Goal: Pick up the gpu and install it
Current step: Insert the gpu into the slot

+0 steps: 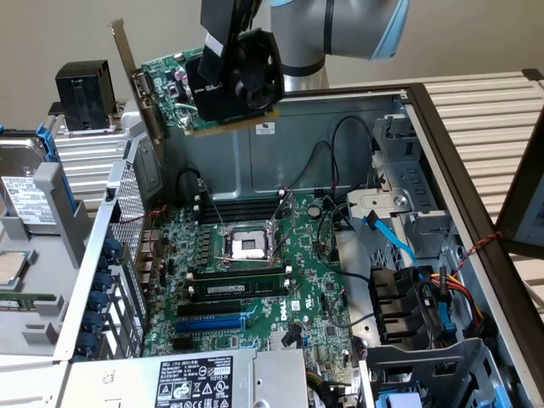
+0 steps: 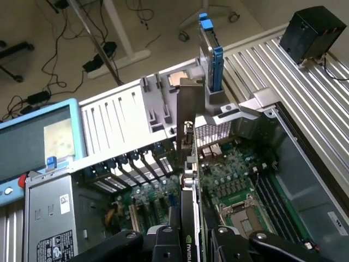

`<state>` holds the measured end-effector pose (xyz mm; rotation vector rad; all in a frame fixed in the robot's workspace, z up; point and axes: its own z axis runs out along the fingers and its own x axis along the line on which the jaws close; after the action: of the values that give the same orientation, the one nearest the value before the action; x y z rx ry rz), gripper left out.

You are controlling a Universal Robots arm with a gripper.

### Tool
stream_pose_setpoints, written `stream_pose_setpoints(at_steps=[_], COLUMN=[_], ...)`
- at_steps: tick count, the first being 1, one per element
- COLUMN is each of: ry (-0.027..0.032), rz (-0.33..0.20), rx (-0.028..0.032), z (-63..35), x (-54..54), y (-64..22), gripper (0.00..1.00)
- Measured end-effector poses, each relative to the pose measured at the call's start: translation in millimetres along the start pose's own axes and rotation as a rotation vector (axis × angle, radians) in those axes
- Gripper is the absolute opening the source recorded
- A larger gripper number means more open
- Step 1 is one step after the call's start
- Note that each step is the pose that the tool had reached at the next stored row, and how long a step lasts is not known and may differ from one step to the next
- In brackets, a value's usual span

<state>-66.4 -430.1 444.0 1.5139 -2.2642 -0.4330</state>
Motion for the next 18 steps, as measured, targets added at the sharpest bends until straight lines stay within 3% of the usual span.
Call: stream_pose_setpoints(at_steps=[5,8,12,18], ry=[0.0286,0.0337,0.0371,0.0519], rz=[-0.044,-0.054,-0.065,-0.094], rx=[-0.0062,-0.0055,-0.0237,-0.0318], z=[3.3,3.1,2.1,3.4], x=[-1.1,-4.5,-6.6,-10.2], y=[-3.2,-11.5,-16.7,-25.8], gripper=[0.27,0.27,0.27,0.27])
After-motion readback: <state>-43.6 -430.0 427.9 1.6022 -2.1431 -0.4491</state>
